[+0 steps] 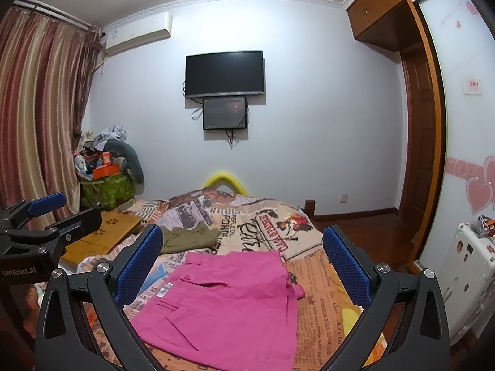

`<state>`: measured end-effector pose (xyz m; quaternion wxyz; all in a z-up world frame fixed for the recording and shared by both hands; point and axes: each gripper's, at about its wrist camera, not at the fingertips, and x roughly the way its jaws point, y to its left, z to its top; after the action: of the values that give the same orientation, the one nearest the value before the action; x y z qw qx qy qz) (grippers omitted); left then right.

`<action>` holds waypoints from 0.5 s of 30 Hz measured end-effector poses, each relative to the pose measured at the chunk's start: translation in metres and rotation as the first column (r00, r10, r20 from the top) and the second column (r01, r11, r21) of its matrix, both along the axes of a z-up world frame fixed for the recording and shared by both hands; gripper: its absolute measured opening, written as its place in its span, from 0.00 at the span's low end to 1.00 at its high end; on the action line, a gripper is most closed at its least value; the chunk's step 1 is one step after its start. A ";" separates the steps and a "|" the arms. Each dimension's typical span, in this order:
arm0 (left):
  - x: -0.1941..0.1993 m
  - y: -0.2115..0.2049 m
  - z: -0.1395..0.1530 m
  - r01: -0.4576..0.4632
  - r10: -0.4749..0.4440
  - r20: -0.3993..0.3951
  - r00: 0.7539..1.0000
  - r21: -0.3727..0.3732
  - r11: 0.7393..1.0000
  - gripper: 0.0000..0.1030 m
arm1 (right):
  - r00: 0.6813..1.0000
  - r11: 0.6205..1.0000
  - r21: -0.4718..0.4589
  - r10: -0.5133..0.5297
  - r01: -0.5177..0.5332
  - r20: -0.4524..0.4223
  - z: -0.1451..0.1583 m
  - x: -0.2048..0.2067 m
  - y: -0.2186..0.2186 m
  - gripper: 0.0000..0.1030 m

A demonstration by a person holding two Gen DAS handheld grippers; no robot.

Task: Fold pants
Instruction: 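Lower both grippers toward the waistband and leg edges of the pink pants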

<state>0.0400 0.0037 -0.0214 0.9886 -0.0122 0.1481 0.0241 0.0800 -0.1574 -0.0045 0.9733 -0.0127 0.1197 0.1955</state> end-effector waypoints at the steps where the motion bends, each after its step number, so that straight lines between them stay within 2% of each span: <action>1: 0.006 0.002 -0.004 -0.003 0.002 -0.016 1.000 -0.007 1.000 1.00 | 1.000 1.000 -0.004 -0.003 0.003 -0.009 -0.003 0.004 0.000 1.00; 8: 0.050 0.023 -0.038 -0.044 0.039 -0.140 0.989 -0.030 0.999 1.00 | 0.992 0.998 -0.037 -0.047 0.043 -0.120 -0.032 0.043 -0.004 1.00; 15: 0.098 0.048 -0.077 -0.086 0.074 -0.261 0.963 -0.032 0.996 1.00 | 0.962 0.993 -0.084 -0.100 0.081 -0.256 -0.067 0.081 -0.013 1.00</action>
<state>0.1379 0.0516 -0.0983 0.9584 -0.0364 0.2761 0.0621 0.1609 -0.1701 -0.0712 0.9560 -0.0167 0.2537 0.1464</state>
